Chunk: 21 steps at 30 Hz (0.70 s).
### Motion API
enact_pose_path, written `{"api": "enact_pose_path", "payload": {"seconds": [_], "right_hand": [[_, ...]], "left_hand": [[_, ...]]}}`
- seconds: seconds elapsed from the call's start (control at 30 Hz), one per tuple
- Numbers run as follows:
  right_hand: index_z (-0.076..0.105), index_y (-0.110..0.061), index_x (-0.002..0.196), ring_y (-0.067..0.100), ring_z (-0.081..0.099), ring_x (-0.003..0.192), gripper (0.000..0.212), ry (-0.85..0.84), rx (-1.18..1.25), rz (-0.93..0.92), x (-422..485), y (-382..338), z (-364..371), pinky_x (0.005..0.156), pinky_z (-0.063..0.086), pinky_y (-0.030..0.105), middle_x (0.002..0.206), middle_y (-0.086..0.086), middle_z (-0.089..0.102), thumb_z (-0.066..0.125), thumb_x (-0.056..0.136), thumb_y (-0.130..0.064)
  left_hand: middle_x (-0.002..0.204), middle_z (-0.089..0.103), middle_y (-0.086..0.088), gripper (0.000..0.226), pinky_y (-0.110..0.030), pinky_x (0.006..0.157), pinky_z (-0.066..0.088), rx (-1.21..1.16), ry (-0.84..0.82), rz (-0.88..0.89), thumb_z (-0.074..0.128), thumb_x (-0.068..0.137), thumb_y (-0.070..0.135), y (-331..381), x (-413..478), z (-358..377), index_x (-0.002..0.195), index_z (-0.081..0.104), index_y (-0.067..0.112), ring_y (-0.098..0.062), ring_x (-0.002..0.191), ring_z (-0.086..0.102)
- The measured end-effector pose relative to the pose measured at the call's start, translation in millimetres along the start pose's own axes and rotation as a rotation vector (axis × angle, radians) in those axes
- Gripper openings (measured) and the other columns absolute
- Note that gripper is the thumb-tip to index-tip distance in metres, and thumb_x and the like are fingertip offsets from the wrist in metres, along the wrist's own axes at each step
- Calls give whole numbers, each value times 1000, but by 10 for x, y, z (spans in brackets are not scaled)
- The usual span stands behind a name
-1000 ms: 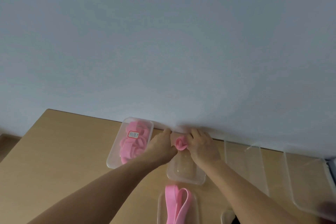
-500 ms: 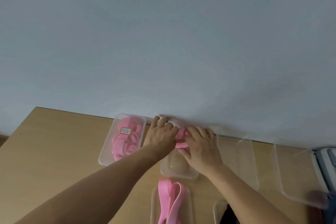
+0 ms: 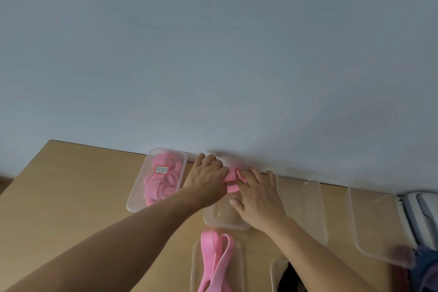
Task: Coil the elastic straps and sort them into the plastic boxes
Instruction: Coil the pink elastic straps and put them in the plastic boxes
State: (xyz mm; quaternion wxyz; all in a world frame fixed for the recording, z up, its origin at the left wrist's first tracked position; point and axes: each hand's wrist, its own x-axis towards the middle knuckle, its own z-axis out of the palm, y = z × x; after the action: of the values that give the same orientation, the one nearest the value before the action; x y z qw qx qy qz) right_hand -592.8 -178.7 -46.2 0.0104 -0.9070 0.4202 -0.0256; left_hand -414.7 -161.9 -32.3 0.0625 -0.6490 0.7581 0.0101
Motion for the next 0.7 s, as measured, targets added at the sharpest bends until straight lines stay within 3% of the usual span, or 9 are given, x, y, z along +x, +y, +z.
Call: {"api": "enact_pose_path", "payload": {"seconds": [0.17, 0.3, 0.37, 0.5, 0.63, 0.7], "right_hand": [[68, -18, 117, 27, 55, 123, 45, 85, 31, 20, -46, -42, -196, 92, 45, 47, 129, 0, 61, 67, 83, -48], [60, -21, 131, 24, 36, 140, 44, 71, 145, 95, -166, -152, -437, 108, 35, 43, 146, -1, 47, 56, 93, -44], [59, -18, 132, 25, 35, 139, 44, 129, 231, 172, -273, -243, -594, 111, 34, 43, 146, 3, 47, 62, 93, -37], [66, -15, 117, 21, 51, 116, 29, 222, 368, 269, -621, -579, -764, 93, 43, 31, 119, 3, 61, 64, 92, -28], [66, -26, 101, 9, 58, 89, 15, -2, 483, 392, -1004, -934, -634, 74, 45, 23, 98, -9, 62, 56, 95, -35], [61, -34, 92, 1, 55, 77, 9, -77, 493, 445, -1205, -1121, -515, 67, 42, 17, 91, -14, 62, 54, 95, -38]], "left_hand": [[131, 54, 3, 40, -35, 106, 25, -100, 65, -36, 45, 93, 36, -7, -121, -113, 130, 57, 24, -21, 127, 40], [139, 50, 3, 44, -34, 106, 30, -317, 90, -75, 50, 94, 34, -33, -314, -278, 137, 51, 26, -21, 130, 40], [139, 51, 1, 46, -34, 105, 36, -470, 75, -76, 55, 93, 31, -32, -484, -332, 138, 51, 25, -22, 128, 46], [133, 59, -1, 42, -32, 97, 47, -651, -14, 18, 59, 91, 28, -38, -925, -317, 133, 58, 21, -18, 116, 57], [126, 64, -1, 39, -20, 85, 44, -701, -82, 76, 60, 92, 26, -85, -1239, -207, 130, 60, 17, -12, 106, 60], [125, 66, -1, 38, -22, 87, 47, -722, -143, 94, 60, 92, 24, -89, -1379, -153, 130, 61, 16, -13, 105, 62]]}}
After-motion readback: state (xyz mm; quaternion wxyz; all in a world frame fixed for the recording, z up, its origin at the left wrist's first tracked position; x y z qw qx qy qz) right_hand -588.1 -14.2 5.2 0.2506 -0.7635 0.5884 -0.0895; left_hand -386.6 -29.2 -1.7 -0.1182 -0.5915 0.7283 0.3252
